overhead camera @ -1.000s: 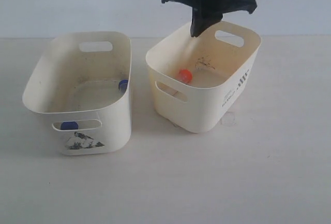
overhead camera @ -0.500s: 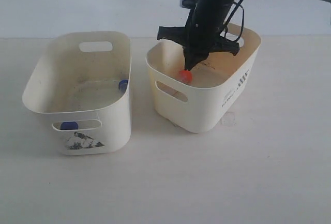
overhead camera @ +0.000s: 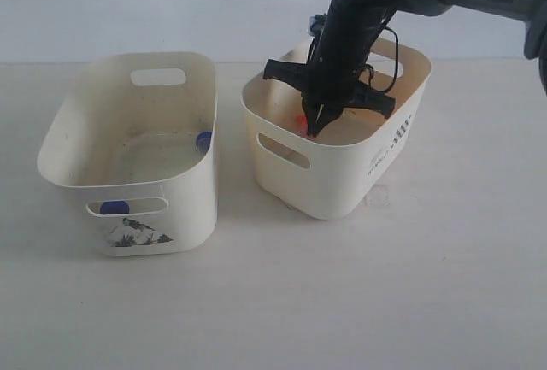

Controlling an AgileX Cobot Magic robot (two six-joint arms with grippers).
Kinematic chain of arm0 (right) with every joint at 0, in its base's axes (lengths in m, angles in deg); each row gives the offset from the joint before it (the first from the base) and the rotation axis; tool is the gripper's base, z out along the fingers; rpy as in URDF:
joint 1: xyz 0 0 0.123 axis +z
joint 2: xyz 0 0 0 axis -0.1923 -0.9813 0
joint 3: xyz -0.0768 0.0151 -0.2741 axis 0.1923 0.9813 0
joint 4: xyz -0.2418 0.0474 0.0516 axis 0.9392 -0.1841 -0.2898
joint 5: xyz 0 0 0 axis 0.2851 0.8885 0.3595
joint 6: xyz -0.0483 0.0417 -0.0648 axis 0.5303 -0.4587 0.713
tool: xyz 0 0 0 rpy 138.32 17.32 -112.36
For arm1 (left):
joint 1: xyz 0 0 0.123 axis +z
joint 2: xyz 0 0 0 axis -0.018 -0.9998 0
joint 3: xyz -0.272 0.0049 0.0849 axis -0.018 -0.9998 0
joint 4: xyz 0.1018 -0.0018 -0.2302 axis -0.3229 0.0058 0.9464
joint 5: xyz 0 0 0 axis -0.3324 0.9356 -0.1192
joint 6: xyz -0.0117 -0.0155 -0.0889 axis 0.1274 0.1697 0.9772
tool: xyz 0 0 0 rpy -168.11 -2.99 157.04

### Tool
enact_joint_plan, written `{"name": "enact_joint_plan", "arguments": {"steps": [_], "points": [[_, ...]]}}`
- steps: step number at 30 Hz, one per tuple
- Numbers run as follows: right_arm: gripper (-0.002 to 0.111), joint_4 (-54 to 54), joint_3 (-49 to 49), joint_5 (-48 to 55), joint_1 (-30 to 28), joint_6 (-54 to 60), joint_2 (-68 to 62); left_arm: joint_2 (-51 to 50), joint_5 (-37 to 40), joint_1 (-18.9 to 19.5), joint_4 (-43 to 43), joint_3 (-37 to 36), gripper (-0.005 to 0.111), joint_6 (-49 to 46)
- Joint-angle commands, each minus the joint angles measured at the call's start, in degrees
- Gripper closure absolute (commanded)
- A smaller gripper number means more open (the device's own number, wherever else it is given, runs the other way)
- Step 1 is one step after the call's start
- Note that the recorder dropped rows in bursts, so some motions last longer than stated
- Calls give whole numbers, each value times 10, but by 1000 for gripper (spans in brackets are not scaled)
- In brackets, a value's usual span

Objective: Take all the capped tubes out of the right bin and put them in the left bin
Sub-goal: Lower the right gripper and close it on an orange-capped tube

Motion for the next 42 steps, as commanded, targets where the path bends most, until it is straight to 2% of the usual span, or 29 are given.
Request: {"name": "enact_joint_plan", "arguments": {"steps": [1, 3, 5, 11, 14, 20, 27, 42], "points": [[107, 2, -1, -3, -4, -40, -3, 0, -2, -2, 2, 2, 102, 5], [103, 0, -1, -2, -4, -56, -6, 0, -2, -2, 2, 2, 102, 5], [94, 0, -1, -2, -4, -77, -9, 0, -2, -2, 2, 2, 102, 5], [46, -1, -1, -5, -4, -118, -10, 0, -2, -2, 2, 2, 102, 5], [33, -1, -1, 8, -4, -134, -14, 0, -3, -2, 2, 2, 102, 5], [33, -12, -1, 1, -4, -150, -20, 0, -3, -2, 2, 2, 102, 5], [33, -46, -1, -70, -4, -160, -20, 0, -3, -2, 2, 2, 102, 5], [33, -60, -1, -104, -4, -175, -80, 0, -3, -2, 2, 2, 102, 5]]}}
